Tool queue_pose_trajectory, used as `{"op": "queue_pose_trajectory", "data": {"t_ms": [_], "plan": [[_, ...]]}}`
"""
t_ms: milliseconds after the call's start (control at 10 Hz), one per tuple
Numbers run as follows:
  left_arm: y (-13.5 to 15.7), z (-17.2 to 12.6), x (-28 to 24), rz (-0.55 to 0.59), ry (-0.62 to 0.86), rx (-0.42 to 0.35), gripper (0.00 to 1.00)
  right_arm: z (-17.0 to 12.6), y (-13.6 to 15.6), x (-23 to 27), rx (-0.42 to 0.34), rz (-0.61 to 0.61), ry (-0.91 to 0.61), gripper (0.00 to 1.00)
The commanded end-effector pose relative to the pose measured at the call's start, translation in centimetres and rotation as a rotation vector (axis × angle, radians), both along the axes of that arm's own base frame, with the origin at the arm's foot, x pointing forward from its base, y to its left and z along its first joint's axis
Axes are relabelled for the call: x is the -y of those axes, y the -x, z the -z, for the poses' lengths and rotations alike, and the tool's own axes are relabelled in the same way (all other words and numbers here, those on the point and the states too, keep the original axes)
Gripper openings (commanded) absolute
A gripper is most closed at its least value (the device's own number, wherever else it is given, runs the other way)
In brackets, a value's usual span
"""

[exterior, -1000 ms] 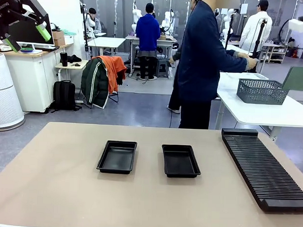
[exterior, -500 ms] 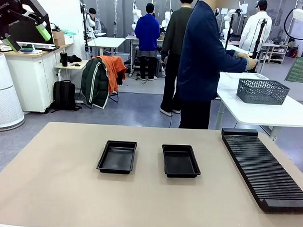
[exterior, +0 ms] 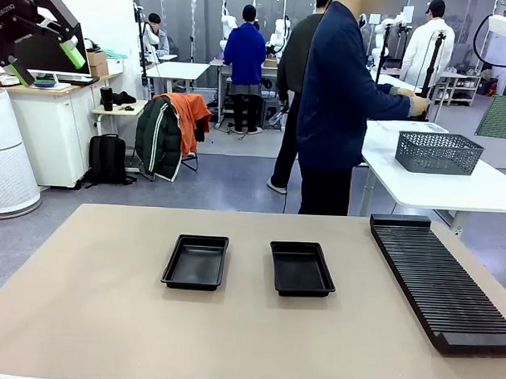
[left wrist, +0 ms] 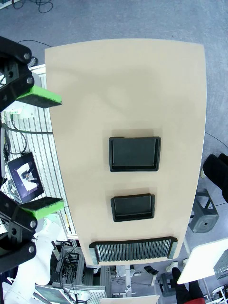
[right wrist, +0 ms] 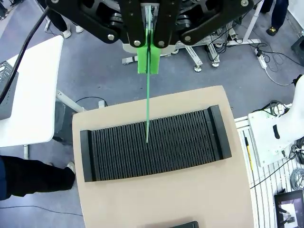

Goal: Inspect and transfer BCBs to ESD trays.
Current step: Pick up the Blank PCB from the PCB Rack and place it in the left ESD tray.

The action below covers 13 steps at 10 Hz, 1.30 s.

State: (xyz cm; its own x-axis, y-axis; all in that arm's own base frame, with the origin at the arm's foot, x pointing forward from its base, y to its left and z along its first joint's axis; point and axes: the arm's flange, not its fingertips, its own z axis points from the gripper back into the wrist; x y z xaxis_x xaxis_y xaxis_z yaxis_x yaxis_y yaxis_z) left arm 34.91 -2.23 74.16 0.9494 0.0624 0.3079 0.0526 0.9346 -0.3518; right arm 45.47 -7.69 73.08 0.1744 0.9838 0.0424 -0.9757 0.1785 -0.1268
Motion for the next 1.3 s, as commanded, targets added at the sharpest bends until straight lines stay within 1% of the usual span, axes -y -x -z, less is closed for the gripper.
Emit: {"op": "queue_pose_trajectory", "data": {"t_ms": [0, 100, 200, 300, 500, 600, 700, 800, 1000, 1100, 1200], "plan": [[0.1, 0.1, -0.1, 0.000, -0.012, 0.000, 1.00, 1.1, -0.4, -1.4, -0.017, 0.112, -0.069, 0.03], [0.1, 0.1, -0.1, 0.000, -0.012, 0.000, 1.00, 2.2, -0.4, -3.5, -0.049, 0.211, -0.156, 0.03], [0.1, 0.1, -0.1, 0.000, -0.012, 0.000, 1.00, 3.6, -0.1, -5.9, -0.106, 0.322, -0.237, 0.03], [0.1, 0.1, -0.1, 0.000, -0.012, 0.000, 1.00, 5.6, 0.2, -9.2, -0.159, 0.408, -0.303, 0.03], [0.1, 0.1, -0.1, 0.000, -0.012, 0.000, 1.00, 9.2, 1.3, -15.5, -0.230, 0.596, -0.450, 0.03], [0.1, 0.1, -0.1, 0.000, -0.012, 0.000, 1.00, 11.4, 1.8, -17.2, -0.289, 0.697, -0.521, 0.03], [0.1, 0.1, -0.1, 0.000, -0.012, 0.000, 1.00, 13.8, 2.6, -21.2, -0.322, 0.866, -0.561, 0.03], [0.1, 0.1, -0.1, 0.000, -0.012, 0.000, 1.00, 16.2, 3.0, -24.3, -0.336, 0.974, -0.625, 0.03], [0.1, 0.1, -0.1, 0.000, -0.012, 0.000, 1.00, 20.5, 3.7, -29.7, -0.425, 1.050, -0.742, 0.03], [0.1, 0.1, -0.1, 0.000, -0.012, 0.000, 1.00, 23.0, 4.2, -32.0, -0.444, 1.073, -0.838, 0.03], [0.1, 0.1, -0.1, 0.000, -0.012, 0.000, 1.00, 25.0, 4.5, -33.8, -0.484, 1.060, -0.934, 0.03]]}}
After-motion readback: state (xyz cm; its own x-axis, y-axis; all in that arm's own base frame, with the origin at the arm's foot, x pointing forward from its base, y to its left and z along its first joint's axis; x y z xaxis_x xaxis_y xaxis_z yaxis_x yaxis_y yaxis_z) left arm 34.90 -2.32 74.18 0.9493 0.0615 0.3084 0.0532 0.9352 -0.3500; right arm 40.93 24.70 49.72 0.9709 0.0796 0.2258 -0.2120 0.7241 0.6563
